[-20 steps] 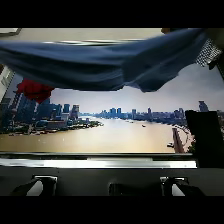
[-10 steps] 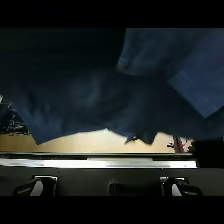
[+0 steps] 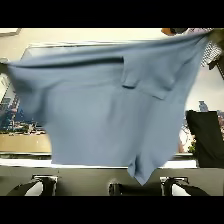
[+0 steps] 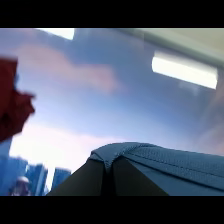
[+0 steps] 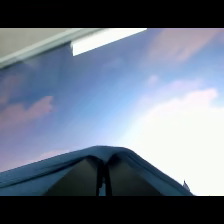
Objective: Fold the clothes and pants, and hang the long-sleeved shirts on hangers.
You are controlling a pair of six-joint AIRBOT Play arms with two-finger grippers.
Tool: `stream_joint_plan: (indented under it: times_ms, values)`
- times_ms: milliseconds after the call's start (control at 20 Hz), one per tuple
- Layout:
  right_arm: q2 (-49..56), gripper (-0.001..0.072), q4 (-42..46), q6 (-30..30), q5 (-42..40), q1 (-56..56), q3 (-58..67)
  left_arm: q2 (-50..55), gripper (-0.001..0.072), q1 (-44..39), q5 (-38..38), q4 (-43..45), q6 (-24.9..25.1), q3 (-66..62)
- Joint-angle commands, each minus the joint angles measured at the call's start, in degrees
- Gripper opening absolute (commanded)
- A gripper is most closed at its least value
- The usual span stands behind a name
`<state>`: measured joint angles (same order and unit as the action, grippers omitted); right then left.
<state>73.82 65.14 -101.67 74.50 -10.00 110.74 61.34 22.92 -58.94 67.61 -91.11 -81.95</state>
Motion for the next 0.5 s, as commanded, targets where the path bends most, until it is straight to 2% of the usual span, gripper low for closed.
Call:
stream_joint_plan:
  times_ms: [0, 150, 250, 350, 450]
  values:
    - [16.3, 0.0028, 0.3, 0.5, 2.2, 2.1, 0.1, 16.6, 0.0015, -4.1, 6.0, -1.0, 3.3, 3.1]
    - [27.3, 0.0028, 2.2, 0.5, -5.0, 4.3, 0.1, 28.3, 0.0015, -7.1, 15.5, -1.0, 3.3, 2.6]
    - [32.2, 0.0028, 2.0, -1.0, -10.3, 4.4, 0.1, 33.2, 0.0015, -8.2, 18.9, -1.0, 3.3, 1.3]
    - [34.5, 0.0028, 3.4, -1.2, -12.7, 4.4, 0.1, 35.7, 0.0015, -8.4, 19.5, -1.0, 3.3, 0.1]
    - [34.8, 0.0028, 6.2, -1.3, -11.4, 4.4, 0.1, 35.9, 0.0015, -8.2, 18.4, -1.0, 3.3, 0.0]
